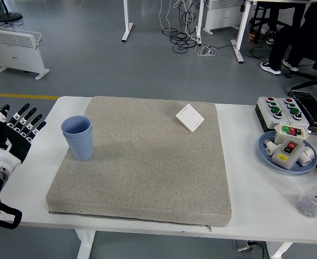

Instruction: Push cup pick cup insert cup

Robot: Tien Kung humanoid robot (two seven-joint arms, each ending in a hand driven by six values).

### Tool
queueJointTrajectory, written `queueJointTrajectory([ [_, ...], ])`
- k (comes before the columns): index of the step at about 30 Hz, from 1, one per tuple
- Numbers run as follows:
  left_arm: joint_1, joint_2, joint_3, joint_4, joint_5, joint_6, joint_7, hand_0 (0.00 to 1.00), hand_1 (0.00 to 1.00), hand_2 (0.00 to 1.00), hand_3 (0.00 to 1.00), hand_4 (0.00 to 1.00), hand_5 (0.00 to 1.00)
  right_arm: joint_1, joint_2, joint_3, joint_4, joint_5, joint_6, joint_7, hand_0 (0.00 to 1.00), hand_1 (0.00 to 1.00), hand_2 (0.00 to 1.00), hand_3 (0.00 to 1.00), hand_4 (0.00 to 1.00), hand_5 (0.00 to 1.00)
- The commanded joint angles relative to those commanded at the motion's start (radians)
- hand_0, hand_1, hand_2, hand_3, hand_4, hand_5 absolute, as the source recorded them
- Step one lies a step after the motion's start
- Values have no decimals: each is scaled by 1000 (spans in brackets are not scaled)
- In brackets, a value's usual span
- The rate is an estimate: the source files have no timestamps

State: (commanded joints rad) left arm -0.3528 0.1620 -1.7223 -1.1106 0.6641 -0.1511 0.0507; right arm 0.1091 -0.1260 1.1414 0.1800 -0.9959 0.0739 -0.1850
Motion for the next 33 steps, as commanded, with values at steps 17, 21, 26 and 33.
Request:
queueJointTrajectory([
  [17, -3, -15, 25, 26, 27, 16, -24, 798, 828, 884, 822, 597, 998, 12, -1, 3, 0, 2, 1, 1, 774, 688, 686, 569, 135, 471],
  [21, -4, -18, 26, 28, 39, 21, -32, 807, 835, 895, 828, 594, 998, 13, -2, 4, 0, 1, 1, 1, 774, 688, 686, 569, 135, 470],
  [26, -6, -19, 29, 29, 51, 27, -40, 851, 866, 931, 838, 594, 998, 15, -2, 3, 0, 2, 2, 0, 774, 688, 686, 569, 135, 471],
  [33, -5, -22, 35, 35, 56, 34, -47, 872, 879, 945, 840, 597, 998, 17, -3, 4, 0, -3, 3, -1, 775, 688, 686, 569, 135, 472],
])
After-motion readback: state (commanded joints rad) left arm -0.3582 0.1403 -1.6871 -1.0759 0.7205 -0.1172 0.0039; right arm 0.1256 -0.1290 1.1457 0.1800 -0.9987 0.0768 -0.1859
